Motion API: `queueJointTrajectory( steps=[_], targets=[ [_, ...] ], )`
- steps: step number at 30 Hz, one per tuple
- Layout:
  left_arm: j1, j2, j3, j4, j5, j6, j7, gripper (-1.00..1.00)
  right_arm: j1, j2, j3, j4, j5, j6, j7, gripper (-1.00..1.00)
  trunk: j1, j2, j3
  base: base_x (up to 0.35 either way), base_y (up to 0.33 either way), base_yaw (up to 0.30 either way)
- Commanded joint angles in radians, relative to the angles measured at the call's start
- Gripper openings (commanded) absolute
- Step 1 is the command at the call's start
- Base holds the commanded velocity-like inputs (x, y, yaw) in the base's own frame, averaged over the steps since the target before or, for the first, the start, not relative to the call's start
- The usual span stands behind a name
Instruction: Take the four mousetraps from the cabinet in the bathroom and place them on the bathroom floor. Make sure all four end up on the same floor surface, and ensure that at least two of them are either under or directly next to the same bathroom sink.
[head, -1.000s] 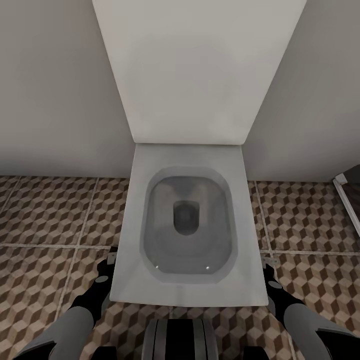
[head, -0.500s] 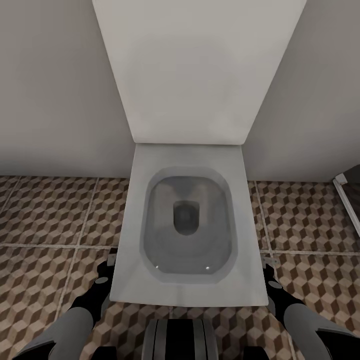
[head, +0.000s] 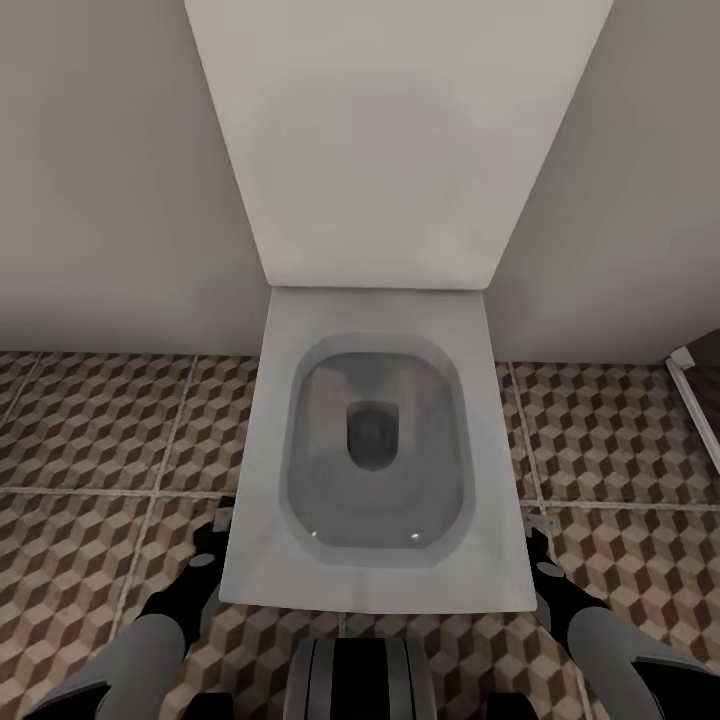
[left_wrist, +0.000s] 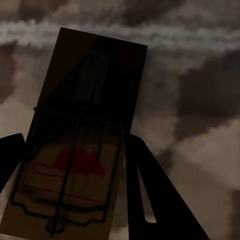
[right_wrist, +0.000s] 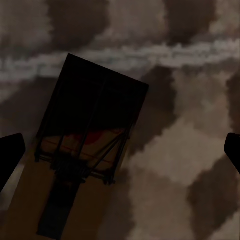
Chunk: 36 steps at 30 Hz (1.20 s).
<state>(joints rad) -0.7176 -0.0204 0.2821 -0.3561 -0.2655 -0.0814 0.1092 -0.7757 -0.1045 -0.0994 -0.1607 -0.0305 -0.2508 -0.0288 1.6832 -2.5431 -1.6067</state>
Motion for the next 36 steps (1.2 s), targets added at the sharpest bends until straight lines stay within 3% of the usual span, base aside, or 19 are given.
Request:
queueJointTrajectory(
  steps=[1, 9, 10, 36],
  targets=[
    [0.0, 0.0, 0.014, 0.038, -0.009, -0.004, 0.001, -1.0, 0.0, 0.0, -0.003, 0.001, -0.003, -0.004, 0.001, 1.0, 0.0, 0.0, -0.001, 0.0, 0.0, 0.0],
    [0.0, 0.016, 0.013, 0.074, -0.01, -0.002, 0.002, -1.0, 0.0, 0.0, -0.003, 0.001, -0.003, -0.004, 0.001, 1.0, 0.0, 0.0, -0.001, 0.0, 0.0, 0.0],
    [0.0, 0.018, 0.013, 0.075, -0.01, -0.002, 0.002, 1.0, 0.0, 0.0, -0.003, 0.001, -0.003, -0.004, 0.001, 1.0, 0.0, 0.0, -0.001, 0.0, 0.0, 0.0],
    [0.0, 0.019, 0.011, 0.077, -0.013, -0.006, 0.001, 1.0, 0.0, 0.0, -0.004, 0.001, -0.003, -0.004, 0.001, 1.0, 0.0, 0.0, -0.001, 0.0, 0.0, 0.0]
  ],
)
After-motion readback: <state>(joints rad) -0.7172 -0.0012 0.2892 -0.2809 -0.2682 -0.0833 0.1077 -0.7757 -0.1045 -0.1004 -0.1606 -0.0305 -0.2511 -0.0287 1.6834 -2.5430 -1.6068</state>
